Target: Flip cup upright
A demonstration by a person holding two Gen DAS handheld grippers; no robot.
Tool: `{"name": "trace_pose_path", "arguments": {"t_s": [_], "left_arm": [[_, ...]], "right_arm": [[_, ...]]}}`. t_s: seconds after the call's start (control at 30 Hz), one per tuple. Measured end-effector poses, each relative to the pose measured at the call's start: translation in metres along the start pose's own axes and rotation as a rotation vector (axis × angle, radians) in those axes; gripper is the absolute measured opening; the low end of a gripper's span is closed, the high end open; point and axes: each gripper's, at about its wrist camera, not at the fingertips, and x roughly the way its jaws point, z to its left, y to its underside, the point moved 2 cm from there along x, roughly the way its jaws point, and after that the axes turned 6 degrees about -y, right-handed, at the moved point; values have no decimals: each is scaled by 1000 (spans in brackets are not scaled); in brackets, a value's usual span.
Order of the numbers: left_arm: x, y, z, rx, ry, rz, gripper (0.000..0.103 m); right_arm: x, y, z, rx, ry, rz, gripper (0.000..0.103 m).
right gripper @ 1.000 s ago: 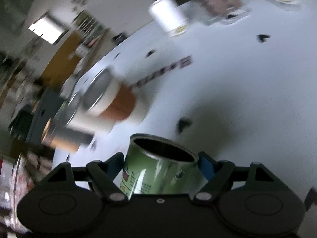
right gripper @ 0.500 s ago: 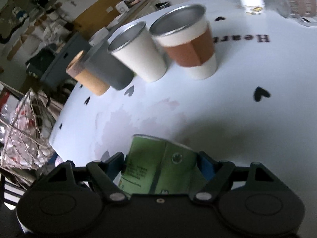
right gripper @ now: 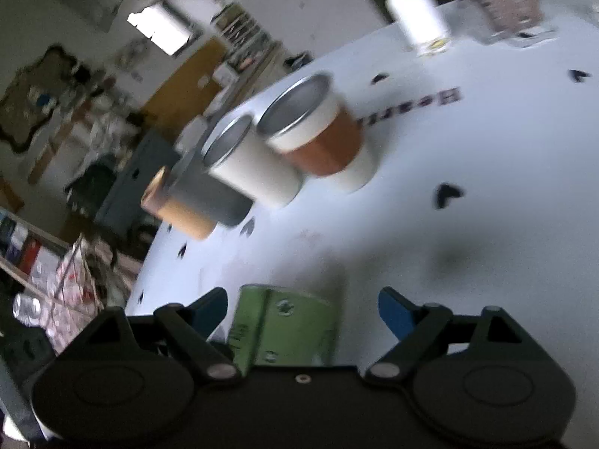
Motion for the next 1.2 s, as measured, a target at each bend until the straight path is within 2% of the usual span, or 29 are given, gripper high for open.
{"name": "trace_pose_path", "arguments": {"t_s": [0.07, 0.3, 0.37, 0.4, 0.57, 0.8, 0.87, 0.93, 1.0, 1.2], "left_arm": [[16, -9, -1, -22, 21, 61, 103], [58, -21, -3, -39, 15, 212, 102], [65, -20, -5, -34, 22, 242, 97], [67, -19, -6, -31, 26, 254, 92], [56, -20, -6, 3, 8, 218, 81], [9, -32, 9, 61, -34, 106, 70], [6, -35, 14, 51, -53, 99, 72], [9, -36, 21, 13, -63, 118, 85], [15, -36, 24, -18, -52, 151, 89], [39, -29, 18, -11, -47, 240, 88]], "right_arm": [[-13, 1, -7, 16, 13, -38, 88], [-44, 5, -24, 61, 17, -111, 88], [-49, 6, -26, 63, 19, -125, 88], [-51, 6, -26, 62, 20, -131, 88], [-57, 6, -24, 52, 21, -146, 88], [-57, 9, -20, 34, 16, -147, 88], [-55, 9, -19, 31, 14, -144, 88], [-53, 8, -19, 30, 12, -140, 88], [-51, 8, -19, 32, 10, -137, 88], [-50, 9, -23, 45, 22, -134, 88]]}}
